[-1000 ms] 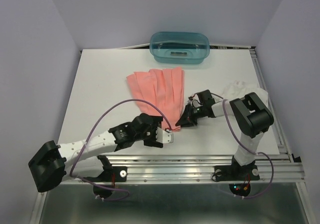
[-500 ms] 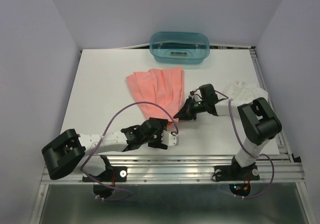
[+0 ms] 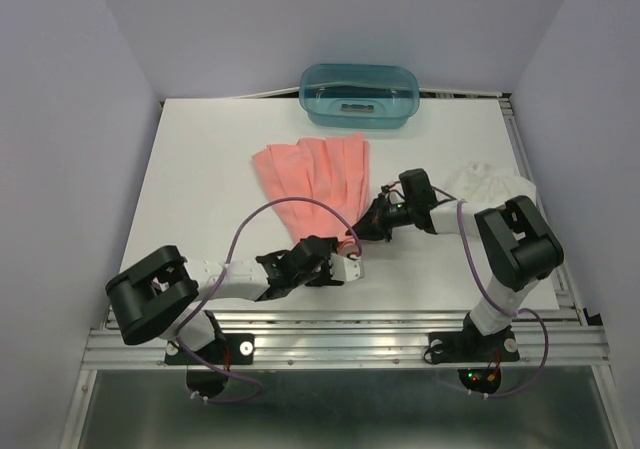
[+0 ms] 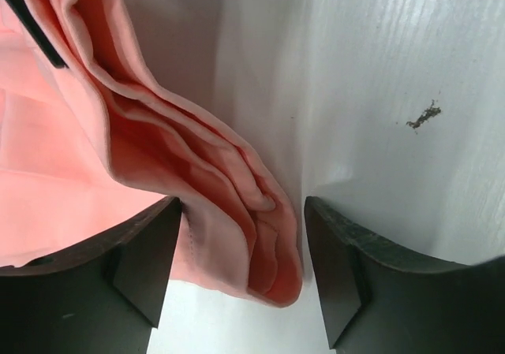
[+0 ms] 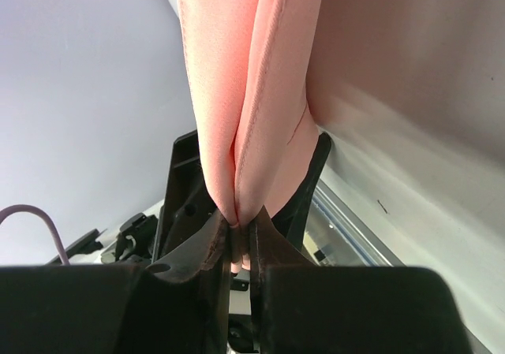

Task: Fold and stack the skirts
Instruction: Fold the skirt

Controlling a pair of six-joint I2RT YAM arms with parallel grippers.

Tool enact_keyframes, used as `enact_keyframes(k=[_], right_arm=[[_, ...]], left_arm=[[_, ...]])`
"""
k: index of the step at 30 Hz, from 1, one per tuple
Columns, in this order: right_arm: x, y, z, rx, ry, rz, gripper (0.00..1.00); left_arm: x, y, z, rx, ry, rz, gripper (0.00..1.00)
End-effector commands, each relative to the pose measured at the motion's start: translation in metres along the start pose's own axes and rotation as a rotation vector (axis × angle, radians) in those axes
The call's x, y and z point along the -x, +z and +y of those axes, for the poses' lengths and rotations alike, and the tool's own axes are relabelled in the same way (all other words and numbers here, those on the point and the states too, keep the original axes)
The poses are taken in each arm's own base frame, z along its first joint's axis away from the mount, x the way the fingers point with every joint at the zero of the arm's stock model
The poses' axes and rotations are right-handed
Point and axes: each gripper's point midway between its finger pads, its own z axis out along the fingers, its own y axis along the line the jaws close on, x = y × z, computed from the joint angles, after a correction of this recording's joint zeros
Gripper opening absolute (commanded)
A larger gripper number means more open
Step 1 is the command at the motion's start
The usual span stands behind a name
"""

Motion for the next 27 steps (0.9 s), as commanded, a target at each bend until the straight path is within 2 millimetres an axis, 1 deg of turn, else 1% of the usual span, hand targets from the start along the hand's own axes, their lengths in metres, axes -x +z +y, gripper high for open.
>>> enact_keyframes(k=[1, 2, 6, 8, 9, 10, 11, 13, 14, 15, 16, 17, 18, 19, 20, 21, 22, 23, 24, 25, 26, 27], right_arm=[[-0.012, -0.008, 0.016, 0.063, -0.014, 0.028, 0.01], [-0.013, -0.008, 0.016, 0.065, -0.008, 0.031, 0.01], [-0.015, -0.009, 0.014, 0.064, 0.002, 0.038, 0.01], [-0.017, -0.009, 0.011, 0.062, 0.005, 0.046, 0.01], [-0.018, -0.009, 0.009, 0.059, 0.011, 0.052, 0.01], [-0.019, -0.009, 0.008, 0.058, 0.014, 0.054, 0.01], [-0.02, -0.009, 0.005, 0.054, 0.015, 0.054, 0.01], [-0.021, -0.009, 0.003, 0.052, 0.011, 0.058, 0.01], [-0.022, -0.009, 0.001, 0.048, 0.014, 0.066, 0.01], [-0.023, -0.008, -0.002, 0.044, 0.015, 0.069, 0.01], [-0.023, -0.008, -0.003, 0.043, 0.012, 0.071, 0.01], [-0.02, -0.01, -0.003, 0.046, 0.003, 0.061, 0.04], [-0.02, -0.01, -0.001, 0.048, -0.005, 0.062, 0.1], [-0.017, -0.012, -0.001, 0.047, -0.008, 0.055, 0.19], [-0.012, -0.014, 0.001, 0.051, -0.054, 0.048, 0.44], [-0.012, -0.014, 0.0, 0.041, -0.08, 0.054, 0.59], [-0.006, -0.018, 0.001, 0.037, -0.119, 0.04, 0.67], [-0.004, -0.025, -0.013, -0.013, -0.174, 0.046, 0.7], [0.0, -0.029, -0.016, -0.04, -0.213, 0.048, 0.7], [0.011, -0.035, -0.001, -0.047, -0.297, 0.032, 0.7], [0.012, -0.046, -0.014, -0.106, -0.38, 0.055, 0.71], [0.015, -0.052, -0.012, -0.129, -0.431, 0.066, 0.71]], left_arm=[[0.0, 0.002, 0.009, 0.063, -0.068, 0.015, 0.68], [-0.002, 0.001, 0.013, 0.087, -0.077, 0.026, 0.66], [-0.007, -0.006, 0.017, 0.112, -0.112, 0.048, 0.4], [-0.007, -0.011, 0.018, 0.101, -0.139, 0.054, 0.32], [-0.006, -0.013, 0.019, 0.098, -0.15, 0.052, 0.19], [-0.007, -0.016, 0.019, 0.092, -0.156, 0.059, 0.08], [-0.004, -0.021, 0.025, 0.11, -0.177, 0.043, 0.0], [0.001, -0.025, 0.027, 0.103, -0.179, 0.021, 0.0], [0.0, -0.027, 0.025, 0.091, -0.171, 0.026, 0.0], [0.005, -0.031, 0.027, 0.083, -0.165, 0.005, 0.0], [0.003, -0.032, 0.023, 0.06, -0.156, 0.017, 0.0], [0.006, -0.035, 0.023, 0.051, -0.152, 0.008, 0.0], [0.009, -0.037, 0.022, 0.034, -0.144, -0.004, 0.0], [0.006, -0.039, 0.017, 0.008, -0.135, 0.011, 0.0], [0.011, -0.04, 0.016, -0.014, -0.123, -0.006, 0.0], [0.012, -0.042, 0.013, -0.036, -0.117, -0.007, 0.0], [0.014, -0.042, 0.012, -0.053, -0.11, -0.009, 0.0], [0.008, -0.045, 0.001, -0.109, -0.102, 0.017, 0.0], [0.014, -0.047, 0.001, -0.13, -0.101, 0.009, 0.0], [0.009, -0.052, -0.008, -0.182, -0.093, 0.033, 0.0], [0.019, -0.055, -0.01, -0.216, -0.102, 0.004, 0.0], [0.017, -0.058, -0.017, -0.252, -0.105, 0.012, 0.0]])
